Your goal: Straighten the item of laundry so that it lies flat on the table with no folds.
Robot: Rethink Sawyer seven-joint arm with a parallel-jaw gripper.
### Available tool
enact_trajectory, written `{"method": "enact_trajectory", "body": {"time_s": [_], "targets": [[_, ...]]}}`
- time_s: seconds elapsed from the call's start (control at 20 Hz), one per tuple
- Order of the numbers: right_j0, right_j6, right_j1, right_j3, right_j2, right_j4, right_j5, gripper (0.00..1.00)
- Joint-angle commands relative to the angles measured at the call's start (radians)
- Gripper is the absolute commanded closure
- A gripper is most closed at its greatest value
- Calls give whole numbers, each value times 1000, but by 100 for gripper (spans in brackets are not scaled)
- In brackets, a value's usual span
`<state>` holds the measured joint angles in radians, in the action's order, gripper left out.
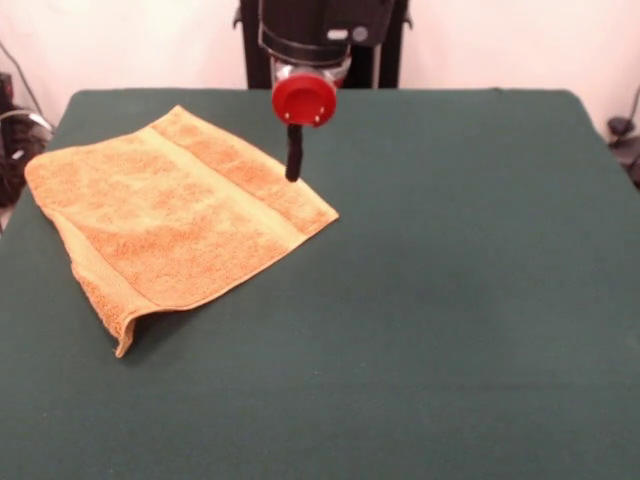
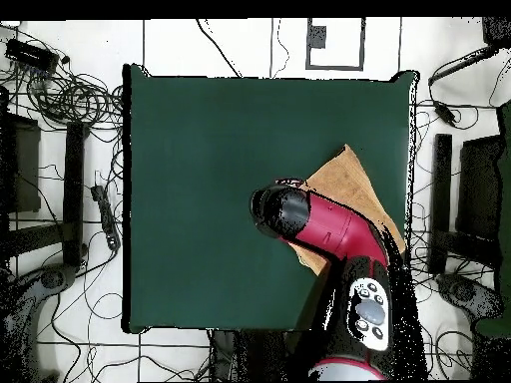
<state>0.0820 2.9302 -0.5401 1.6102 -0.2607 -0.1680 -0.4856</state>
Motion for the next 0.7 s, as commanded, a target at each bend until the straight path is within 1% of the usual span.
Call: {"method": "enact_trajectory", "body": {"time_s": [0.05, 0.15, 0.25, 0.45, 0.7], "targets": [[5, 80, 120, 49, 113, -33, 44, 0], [30, 60, 137, 54, 134, -28, 86, 0], [9, 95, 191, 35, 110, -28, 112, 0], [-30, 161, 242, 13, 75, -62, 105, 0], [-49, 182, 233, 30, 80, -96, 92, 0]]}}
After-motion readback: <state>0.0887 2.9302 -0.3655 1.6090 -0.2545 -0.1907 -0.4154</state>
